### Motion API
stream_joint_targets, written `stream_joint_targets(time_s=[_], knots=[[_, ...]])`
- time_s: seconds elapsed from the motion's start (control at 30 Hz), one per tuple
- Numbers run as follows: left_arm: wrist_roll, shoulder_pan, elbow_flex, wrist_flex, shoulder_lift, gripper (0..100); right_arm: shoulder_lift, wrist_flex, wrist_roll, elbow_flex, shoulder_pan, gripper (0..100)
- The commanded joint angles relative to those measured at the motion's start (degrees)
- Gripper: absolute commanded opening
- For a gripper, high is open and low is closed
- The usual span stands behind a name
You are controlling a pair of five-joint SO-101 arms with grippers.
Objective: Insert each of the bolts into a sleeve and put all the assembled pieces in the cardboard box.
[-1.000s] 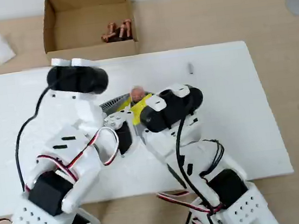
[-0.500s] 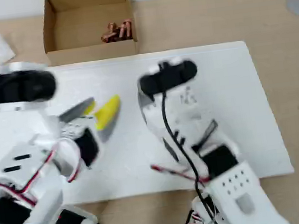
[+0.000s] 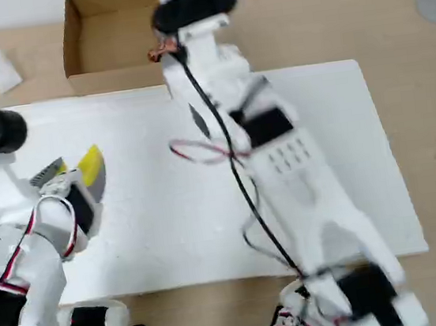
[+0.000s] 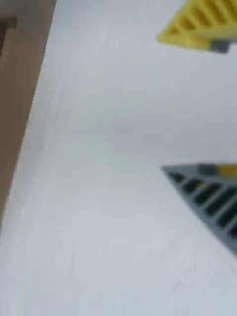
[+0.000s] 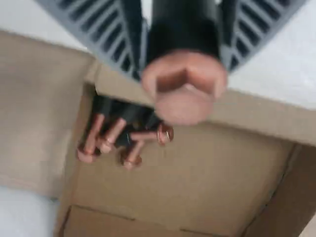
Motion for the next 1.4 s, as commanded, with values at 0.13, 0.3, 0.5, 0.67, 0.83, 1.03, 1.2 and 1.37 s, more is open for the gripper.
stream_joint_targets(time_s=[0.13,0.3,0.5,0.67,0.83,1.03,1.2,1.37], knots=[[-0.8,-4.7,8.4,-0.2,0.2,17,25.5,-2.0,-0.2,-33.7,1.7,0.9],[-0.8,-4.2,9.8,-0.3,0.2,17,41.8,-1.7,2.5,-53.8,1.8,0.9],[-4.1,-4.2,10.1,-0.2,0.2,17,61.7,-2.4,6.8,-74.7,2.8,0.9],[-4.8,-4.7,10.6,0.2,0.2,17,79.3,-8.7,10.2,-90.2,5.2,0.9],[-4.9,-4.7,12.4,0.2,0.2,17,93.1,-12.1,15.5,-101.4,5.8,0.9],[-4.9,-4.3,13.2,-0.2,0.2,17,101.3,-12.1,20.6,-107.8,5.8,1.2],[-9.7,-4.5,12.9,-0.3,0.2,17,102.2,-11.7,23.3,-107.4,5.8,1.3],[-9.7,-4.7,12.7,0.1,0.2,17,102.4,-11.6,24.5,-107.2,5.4,13.6]])
